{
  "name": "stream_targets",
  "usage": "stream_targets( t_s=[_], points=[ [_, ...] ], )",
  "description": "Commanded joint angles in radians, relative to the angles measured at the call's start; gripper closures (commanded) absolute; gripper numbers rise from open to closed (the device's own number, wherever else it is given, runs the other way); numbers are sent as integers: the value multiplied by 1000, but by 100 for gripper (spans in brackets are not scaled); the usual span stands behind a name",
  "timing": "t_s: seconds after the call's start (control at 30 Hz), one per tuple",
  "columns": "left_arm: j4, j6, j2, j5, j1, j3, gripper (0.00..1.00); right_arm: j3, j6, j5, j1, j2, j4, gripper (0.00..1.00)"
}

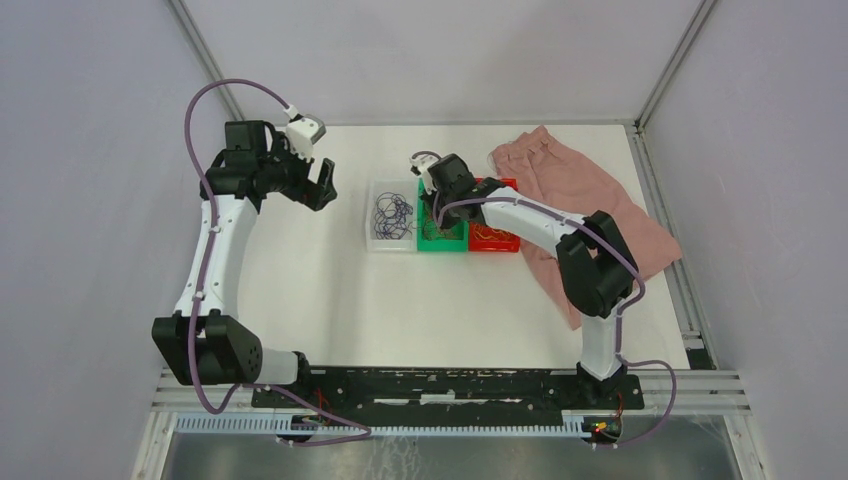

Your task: Untangle the cables

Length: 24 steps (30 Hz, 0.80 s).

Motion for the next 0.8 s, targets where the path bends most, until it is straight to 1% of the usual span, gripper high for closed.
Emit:
stream_targets(
  t_s=[0.0, 0.23, 0.37, 0.43, 0.57, 0.63, 0.73, 0.77],
  points=[
    [27, 40, -16, 17, 7, -1, 1, 95, -30, 110, -11, 64, 10, 100],
    [27, 38, 0, 20, 10, 5, 1, 201, -49, 143, -10, 190, -24, 98],
    [28, 42, 4, 27, 10, 6, 1, 198, -62, 165, -10, 219, -28, 97],
    [28, 39, 10, 27, 10, 7, 1, 192, -76, 182, -7, 223, -33, 95],
    [28, 32, 20, 29, 10, 12, 1, 147, -95, 226, -5, 166, 3, 86],
    [28, 34, 18, 29, 10, 10, 1, 141, -98, 237, -5, 122, 9, 76],
    [28, 40, 14, 23, 9, 11, 1, 148, -97, 222, -4, 56, 7, 68],
    [28, 42, 11, 21, 10, 11, 1, 151, -93, 215, -4, 26, 4, 63]
  ],
)
